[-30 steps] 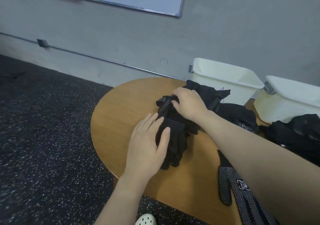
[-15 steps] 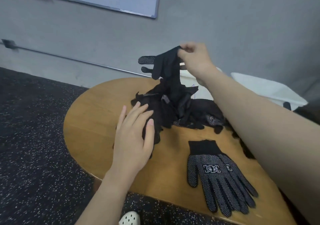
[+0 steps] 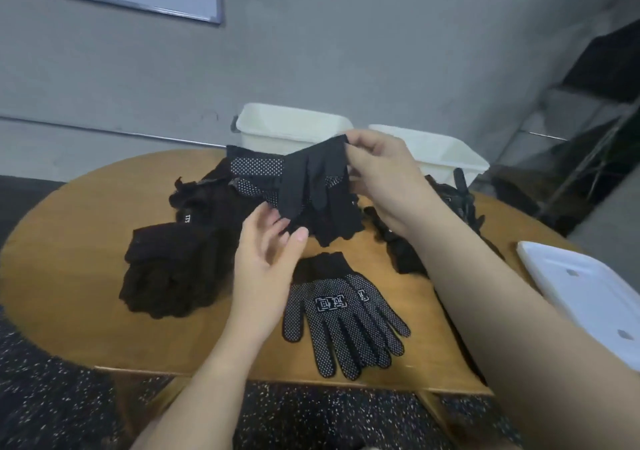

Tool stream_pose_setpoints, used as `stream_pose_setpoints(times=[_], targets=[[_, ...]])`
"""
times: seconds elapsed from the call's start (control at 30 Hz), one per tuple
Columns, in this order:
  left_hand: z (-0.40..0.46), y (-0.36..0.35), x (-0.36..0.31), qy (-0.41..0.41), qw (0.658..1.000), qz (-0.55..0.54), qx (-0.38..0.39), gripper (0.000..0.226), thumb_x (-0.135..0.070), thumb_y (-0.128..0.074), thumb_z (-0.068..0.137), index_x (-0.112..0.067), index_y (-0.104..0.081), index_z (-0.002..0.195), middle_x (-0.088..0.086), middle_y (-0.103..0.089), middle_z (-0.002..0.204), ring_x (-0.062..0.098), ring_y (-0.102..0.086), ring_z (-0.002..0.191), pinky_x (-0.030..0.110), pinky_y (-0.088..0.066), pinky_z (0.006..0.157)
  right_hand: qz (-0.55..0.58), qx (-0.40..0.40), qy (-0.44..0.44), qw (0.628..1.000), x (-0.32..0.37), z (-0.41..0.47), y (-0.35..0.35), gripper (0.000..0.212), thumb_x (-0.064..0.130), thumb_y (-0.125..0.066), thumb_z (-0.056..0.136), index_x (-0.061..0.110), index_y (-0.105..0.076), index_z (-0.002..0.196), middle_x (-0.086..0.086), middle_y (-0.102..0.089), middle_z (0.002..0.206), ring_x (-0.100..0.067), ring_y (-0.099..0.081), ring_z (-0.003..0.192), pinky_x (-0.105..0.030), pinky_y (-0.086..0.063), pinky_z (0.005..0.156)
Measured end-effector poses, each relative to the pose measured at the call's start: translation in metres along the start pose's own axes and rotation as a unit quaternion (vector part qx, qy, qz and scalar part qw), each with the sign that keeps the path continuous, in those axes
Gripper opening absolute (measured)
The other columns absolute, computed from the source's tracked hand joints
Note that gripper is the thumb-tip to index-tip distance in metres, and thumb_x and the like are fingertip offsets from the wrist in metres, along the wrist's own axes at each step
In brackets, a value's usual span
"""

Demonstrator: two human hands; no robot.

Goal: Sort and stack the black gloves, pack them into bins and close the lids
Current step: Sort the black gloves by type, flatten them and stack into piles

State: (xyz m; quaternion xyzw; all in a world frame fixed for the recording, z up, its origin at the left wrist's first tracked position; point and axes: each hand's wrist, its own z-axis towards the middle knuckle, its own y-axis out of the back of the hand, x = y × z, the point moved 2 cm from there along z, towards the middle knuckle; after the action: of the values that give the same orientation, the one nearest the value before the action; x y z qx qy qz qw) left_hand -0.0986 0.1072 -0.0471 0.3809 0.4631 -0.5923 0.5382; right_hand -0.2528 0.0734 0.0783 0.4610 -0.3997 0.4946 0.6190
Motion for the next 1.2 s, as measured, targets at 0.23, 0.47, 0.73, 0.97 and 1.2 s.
stream_pose_setpoints(times=[0.23, 0.47, 0.73, 0.97, 1.2], targets=[[0.004, -0.019, 0.024, 0.095, 0.995, 0.005, -0.004, 0.036, -0.025, -0.073, 0.096, -0.018, -0.065, 0.061, -0.002, -0.065, 0.066, 0.018, -0.059, 0.067, 0.036, -0.048, 0.075, 0.07, -0.015, -0.051, 0.996, -0.068, -0.046, 0.026, 0.013, 0.007, -0.063, 0.098, 0.011, -0.075, 0.097, -0.015, -0.075, 0.092, -0.022, -0.066, 0.08, -0.042, -0.056, 0.075], [0.011, -0.024, 0.029, 0.06, 0.996, 0.02, 0.06, 0.018, -0.013, -0.064, 0.1, -0.007, -0.076, 0.089, 0.002, -0.079, 0.088, 0.017, -0.075, 0.085, 0.033, -0.061, 0.076, 0.137, -0.058, -0.102, 0.984, -0.134, -0.069, 0.041, 0.016, 0.01, -0.06, 0.101, 0.004, -0.073, 0.11, -0.024, -0.072, 0.102, -0.023, -0.066, 0.087, -0.034, -0.056, 0.073], [0.015, -0.015, 0.033, 0.104, 0.989, 0.056, 0.093, 0.018, -0.014, -0.063, 0.101, -0.005, -0.076, 0.108, 0.008, -0.079, 0.102, 0.026, -0.076, 0.099, 0.039, -0.063, 0.085, 0.128, -0.007, -0.136, 0.982, -0.147, -0.063, 0.06, 0.018, -0.002, -0.062, 0.096, 0.01, -0.074, 0.104, -0.01, -0.078, 0.098, -0.021, -0.071, 0.089, -0.031, -0.057, 0.08], [0.007, -0.012, 0.032, 0.103, 0.983, 0.107, 0.108, 0.016, -0.018, -0.069, 0.097, -0.005, -0.077, 0.098, 0.013, -0.079, 0.094, 0.032, -0.076, 0.094, 0.049, -0.062, 0.077, -0.077, 0.152, -0.062, 0.983, -0.133, -0.075, 0.042, 0.059, 0.054, -0.081, 0.079, 0.034, -0.063, 0.131, 0.017, -0.069, 0.127, 0.002, -0.061, 0.121, -0.024, -0.043, 0.108], [0.004, -0.011, 0.033, 0.092, 0.984, 0.097, 0.119, 0.012, -0.016, -0.072, 0.093, -0.005, -0.077, 0.097, 0.009, -0.079, 0.09, 0.018, -0.074, 0.082, 0.028, -0.058, 0.069, -0.103, 0.068, -0.024, 0.992, -0.14, -0.071, 0.02, 0.01, 0.015, -0.072, 0.095, 0.022, -0.076, 0.1, -0.003, -0.077, 0.091, -0.018, -0.073, 0.089, -0.045, -0.057, 0.091]])
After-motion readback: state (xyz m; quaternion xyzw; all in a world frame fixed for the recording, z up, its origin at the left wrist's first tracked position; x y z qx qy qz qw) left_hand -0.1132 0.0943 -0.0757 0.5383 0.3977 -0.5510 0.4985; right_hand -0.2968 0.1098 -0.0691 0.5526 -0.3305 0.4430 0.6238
